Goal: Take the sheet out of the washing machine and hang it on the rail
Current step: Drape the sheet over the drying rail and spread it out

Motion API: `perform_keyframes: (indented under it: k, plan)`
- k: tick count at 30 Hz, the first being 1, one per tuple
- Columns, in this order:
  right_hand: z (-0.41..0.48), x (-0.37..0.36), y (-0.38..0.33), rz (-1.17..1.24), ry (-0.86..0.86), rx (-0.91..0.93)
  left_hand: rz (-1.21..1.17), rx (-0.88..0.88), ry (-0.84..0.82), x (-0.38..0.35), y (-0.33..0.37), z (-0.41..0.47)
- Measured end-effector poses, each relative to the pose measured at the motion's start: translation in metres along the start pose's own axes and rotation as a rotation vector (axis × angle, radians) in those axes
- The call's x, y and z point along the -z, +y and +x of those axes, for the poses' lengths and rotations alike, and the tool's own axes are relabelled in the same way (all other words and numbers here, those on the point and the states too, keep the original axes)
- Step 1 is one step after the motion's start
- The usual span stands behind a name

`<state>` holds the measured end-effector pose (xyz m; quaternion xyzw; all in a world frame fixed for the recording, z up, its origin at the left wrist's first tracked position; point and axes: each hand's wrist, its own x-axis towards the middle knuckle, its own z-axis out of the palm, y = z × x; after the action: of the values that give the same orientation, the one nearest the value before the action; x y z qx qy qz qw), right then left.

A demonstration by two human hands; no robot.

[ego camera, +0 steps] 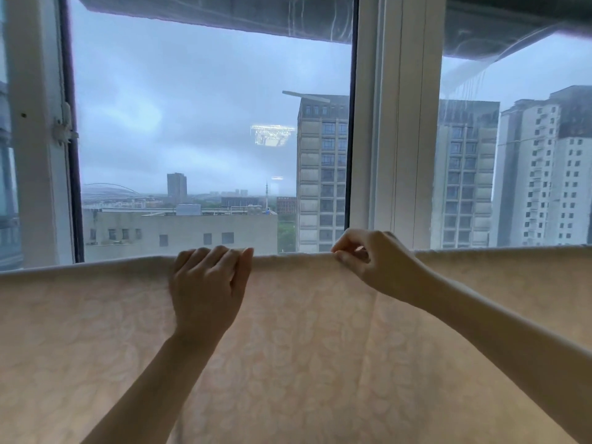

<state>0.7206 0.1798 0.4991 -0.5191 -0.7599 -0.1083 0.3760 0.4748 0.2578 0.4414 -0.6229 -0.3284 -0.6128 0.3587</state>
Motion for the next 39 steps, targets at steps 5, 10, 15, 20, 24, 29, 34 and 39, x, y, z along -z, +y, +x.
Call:
perform_keyframes:
  k: [5, 10, 15, 20, 24, 29, 34, 39]
  plan:
    - [-0.006, 0.013, 0.020, 0.053, 0.037, 0.046, 0.043, 0.038, 0.027, -0.002, 0.007, 0.002]
    - [-0.009, 0.009, 0.031, 0.098, 0.104, 0.088, 0.089, 0.078, 0.036, -0.006, 0.018, 0.003]
    - [-0.006, 0.008, 0.035, 0.070, 0.146, 0.124, 0.103, 0.085, 0.022, -0.006, 0.022, 0.004]
    - [0.001, 0.006, 0.032, -0.018, 0.139, 0.100, 0.111, 0.093, -0.024, -0.002, 0.018, 0.002]
    - [0.019, 0.014, 0.029, 0.016, 0.173, 0.087, 0.140, 0.212, -0.162, 0.005, 0.028, 0.014]
    - [0.032, 0.011, 0.032, 0.011, 0.152, 0.062, -0.128, 0.281, -0.283, 0.007, 0.063, 0.033]
    - [0.025, 0.011, 0.039, 0.012, 0.039, 0.029, -0.144, 0.372, -0.432, 0.005, 0.073, 0.036]
    - [0.009, 0.028, 0.047, 0.043, 0.012, 0.024, -0.160, 0.494, -0.422, 0.006, 0.072, 0.040]
